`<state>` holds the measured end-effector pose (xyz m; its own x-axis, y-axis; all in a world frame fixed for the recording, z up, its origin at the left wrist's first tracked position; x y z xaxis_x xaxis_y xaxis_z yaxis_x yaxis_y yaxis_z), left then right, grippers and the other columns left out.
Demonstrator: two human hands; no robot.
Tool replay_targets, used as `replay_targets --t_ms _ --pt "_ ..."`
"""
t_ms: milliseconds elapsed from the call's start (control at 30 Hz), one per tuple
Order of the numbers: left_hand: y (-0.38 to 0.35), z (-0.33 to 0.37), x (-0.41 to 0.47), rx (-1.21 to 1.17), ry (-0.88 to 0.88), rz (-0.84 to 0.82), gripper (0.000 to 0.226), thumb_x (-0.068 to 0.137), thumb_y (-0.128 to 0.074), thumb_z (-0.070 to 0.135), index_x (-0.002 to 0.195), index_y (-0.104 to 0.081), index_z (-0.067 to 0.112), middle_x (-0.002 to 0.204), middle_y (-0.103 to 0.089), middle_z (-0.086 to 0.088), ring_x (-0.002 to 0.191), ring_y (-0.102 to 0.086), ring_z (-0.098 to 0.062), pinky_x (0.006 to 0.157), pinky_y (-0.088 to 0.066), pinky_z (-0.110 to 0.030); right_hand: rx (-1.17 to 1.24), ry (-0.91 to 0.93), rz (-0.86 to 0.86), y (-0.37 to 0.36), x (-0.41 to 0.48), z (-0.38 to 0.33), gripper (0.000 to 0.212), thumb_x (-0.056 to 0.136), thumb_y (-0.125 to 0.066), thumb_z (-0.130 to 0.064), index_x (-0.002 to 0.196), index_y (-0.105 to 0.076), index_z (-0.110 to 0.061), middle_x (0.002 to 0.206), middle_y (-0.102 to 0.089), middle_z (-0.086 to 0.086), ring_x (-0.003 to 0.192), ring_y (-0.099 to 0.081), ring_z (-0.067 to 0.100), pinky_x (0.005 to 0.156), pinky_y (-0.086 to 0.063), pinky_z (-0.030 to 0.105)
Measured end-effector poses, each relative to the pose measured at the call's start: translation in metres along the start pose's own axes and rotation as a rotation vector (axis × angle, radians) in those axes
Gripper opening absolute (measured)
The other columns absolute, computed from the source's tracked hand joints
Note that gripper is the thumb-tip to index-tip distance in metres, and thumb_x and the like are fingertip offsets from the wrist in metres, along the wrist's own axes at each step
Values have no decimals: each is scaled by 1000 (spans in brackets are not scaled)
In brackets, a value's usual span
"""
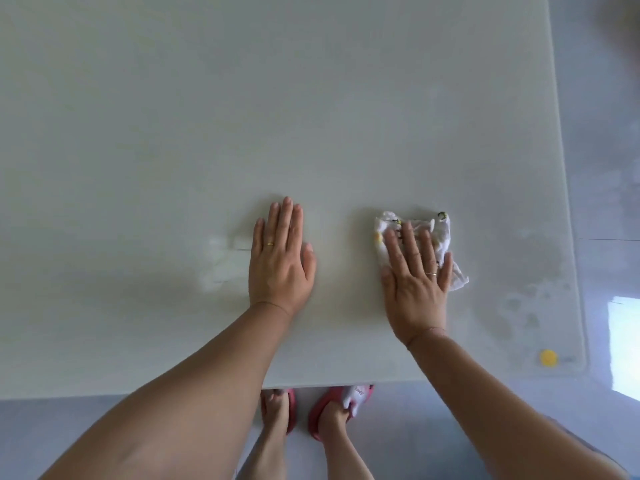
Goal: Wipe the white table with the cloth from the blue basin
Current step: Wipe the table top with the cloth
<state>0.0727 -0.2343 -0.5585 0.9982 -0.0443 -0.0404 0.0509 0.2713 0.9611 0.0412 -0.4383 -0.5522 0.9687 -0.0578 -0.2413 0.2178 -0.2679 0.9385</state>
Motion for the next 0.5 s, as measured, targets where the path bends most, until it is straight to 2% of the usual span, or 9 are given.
replay_targets --t_ms 67,133,233,333,367,433,500 --pt "-1 0 0 0 1 -11 57 92 -32 25 146 -34 5 155 -30 -12 145 -24 -27 119 -16 -44 61 -96 -17 -9 -18 -22 57 93 -24 -42 148 -11 -38 155 1 -16 146 5 14 115 11 47" --pt "-1 0 0 6 -2 -24 58 92 -29 26 147 -33 5 155 -29 -12 145 -23 -28 119 -16 -45 50 -15 -58 -21 -47 -50 60 92 -29 -41 149 -10 -37 157 -1 -12 146 6 16 115 9 49" --pt "-1 0 0 9 -10 -25 58 92 -28 26 146 -33 4 155 -29 -13 145 -23 -29 119 -16 -45 -38 201 -69 -27 -89 -69 58 92 -36 -39 148 -25 -32 157 -20 -6 146 -14 22 113 -8 53" --pt "0 1 0 -2 -13 -13 58 92 -28 26 146 -34 4 154 -30 -15 144 -25 -30 119 -16 -45 -51 209 -29 -18 -81 -65 55 89 -40 -42 143 -38 -31 151 -36 -1 140 -32 23 112 -11 52" --pt "1 2 0 -8 -12 -12 57 93 -29 25 146 -33 4 155 -29 -15 144 -24 -30 119 -14 -45 -70 184 -17 -17 -73 -62 55 89 -39 -44 142 -39 -31 151 -36 1 140 -32 25 113 -8 53" --pt "1 2 -2 -12 -23 -23 56 95 -33 24 147 -31 4 156 -25 -15 145 -21 -31 119 -11 -43 -100 172 -58 -19 -60 -60 57 92 -31 -51 145 -33 -30 154 -29 3 144 -20 27 115 -1 56" --pt "4 2 -5 1 -56 -13 54 96 -37 22 146 -31 3 156 -24 -17 145 -20 -33 119 -10 -44 -106 240 -77 -24 -57 -58 57 94 -28 -52 147 -29 -29 155 -26 3 146 -12 26 116 -5 55"
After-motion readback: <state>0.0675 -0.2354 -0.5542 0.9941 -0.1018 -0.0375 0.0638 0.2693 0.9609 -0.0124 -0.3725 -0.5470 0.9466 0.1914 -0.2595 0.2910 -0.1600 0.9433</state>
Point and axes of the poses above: each hand's wrist, its own x-axis towards the middle knuckle, its own y-axis out of the back of the hand, z = x × y, the point moved 6 cm from there along x, towards the middle knuckle
